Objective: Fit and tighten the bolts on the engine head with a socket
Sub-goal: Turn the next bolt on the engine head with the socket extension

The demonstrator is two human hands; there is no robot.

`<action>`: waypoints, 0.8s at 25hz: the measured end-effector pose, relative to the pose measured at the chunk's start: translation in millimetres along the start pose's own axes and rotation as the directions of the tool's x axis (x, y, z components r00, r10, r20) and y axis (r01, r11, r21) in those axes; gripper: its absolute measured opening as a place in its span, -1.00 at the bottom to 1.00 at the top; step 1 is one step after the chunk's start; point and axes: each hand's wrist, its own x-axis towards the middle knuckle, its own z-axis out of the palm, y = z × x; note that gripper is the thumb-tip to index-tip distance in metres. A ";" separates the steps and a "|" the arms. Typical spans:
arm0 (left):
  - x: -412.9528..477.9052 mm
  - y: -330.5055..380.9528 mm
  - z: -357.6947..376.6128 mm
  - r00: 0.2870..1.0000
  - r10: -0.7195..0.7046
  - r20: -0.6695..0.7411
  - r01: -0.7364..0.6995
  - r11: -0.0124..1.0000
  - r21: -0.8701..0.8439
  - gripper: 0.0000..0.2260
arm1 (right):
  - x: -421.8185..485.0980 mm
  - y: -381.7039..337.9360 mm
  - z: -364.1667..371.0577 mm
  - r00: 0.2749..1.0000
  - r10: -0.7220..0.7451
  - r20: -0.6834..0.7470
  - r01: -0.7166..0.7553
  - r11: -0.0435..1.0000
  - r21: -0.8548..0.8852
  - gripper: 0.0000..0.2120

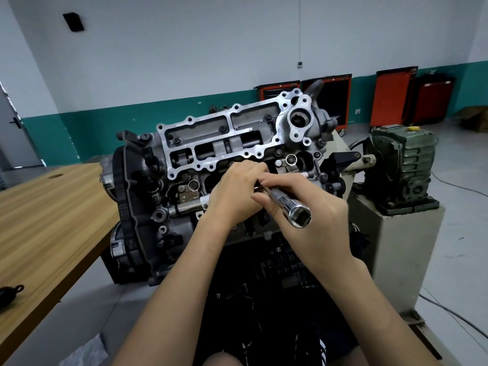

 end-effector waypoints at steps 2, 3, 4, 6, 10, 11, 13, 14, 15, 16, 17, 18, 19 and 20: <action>-0.4 0.3 -1.4 1.000 -0.023 0.008 0.023 1.000 -0.017 -0.88 | -3.2 -2.2 3.9 0.996 -0.023 0.085 0.020 0.999 0.042 -0.73; -0.3 0.1 -1.7 1.000 -0.024 0.008 0.024 1.000 -0.009 -0.88 | -2.6 -1.3 3.9 0.994 -0.037 0.101 0.034 0.999 0.030 -0.71; -0.3 0.2 -1.7 1.000 -0.013 0.000 0.013 1.000 -0.004 -0.89 | -0.9 0.7 2.7 0.995 -0.044 0.086 0.045 0.999 -0.005 -0.71; 0.2 0.4 -1.2 1.000 0.019 -0.018 -0.019 1.000 0.010 -0.92 | 2.3 3.1 0.5 1.000 -0.016 0.003 0.016 0.998 -0.054 -0.76; -0.3 0.8 -0.2 0.999 0.018 -0.042 -0.018 1.000 -0.009 -0.96 | 2.4 -1.6 -0.4 0.999 0.032 -0.025 -0.032 0.999 0.016 -0.81; -1.1 1.0 -0.1 0.998 0.012 -0.057 -0.014 1.000 -0.028 -0.95 | 0.6 -2.4 0.5 1.000 0.025 0.012 -0.025 0.999 0.020 -0.82; -1.5 0.7 -0.1 0.997 0.007 -0.075 -0.010 0.999 -0.041 -0.92 | 0.1 -1.4 0.8 0.998 0.005 0.063 -0.005 1.000 0.008 -0.80; -1.3 0.3 -0.2 0.997 0.009 -0.072 -0.011 0.999 -0.032 -0.92 | 1.3 0.1 -0.3 0.998 0.000 0.059 0.001 1.000 -0.005 -0.80; -0.7 -0.1 0.1 0.998 0.011 -0.056 -0.012 1.000 -0.013 -0.92 | 2.5 1.4 -1.2 1.000 0.007 0.030 -0.006 1.000 -0.017 -0.80; 0.3 -0.2 0.3 0.999 0.014 -0.037 -0.013 1.000 0.011 -0.92 | 3.4 1.6 -1.8 1.000 0.025 -0.005 -0.025 0.999 -0.022 -0.81; 1.0 -0.3 0.4 1.000 0.017 -0.021 -0.016 0.999 0.032 -0.92 | 4.3 1.4 -2.3 0.999 0.041 -0.030 -0.041 0.999 -0.018 -0.80; 1.2 0.0 0.7 1.000 0.020 -0.015 -0.019 0.999 0.038 -0.93 | 4.5 0.7 -2.4 0.998 0.049 -0.039 -0.050 0.999 -0.009 -0.79; 0.8 0.1 0.8 1.000 0.022 -0.019 -0.021 0.999 0.027 -0.95 | 3.7 -0.1 -1.7 0.998 0.050 -0.029 -0.050 0.999 0.005 -0.79; -0.1 0.0 0.7 0.999 0.017 -0.030 -0.017 1.000 0.006 -0.96 | 1.7 -0.7 -0.4 0.999 0.042 -0.002 -0.042 0.999 0.021 -0.81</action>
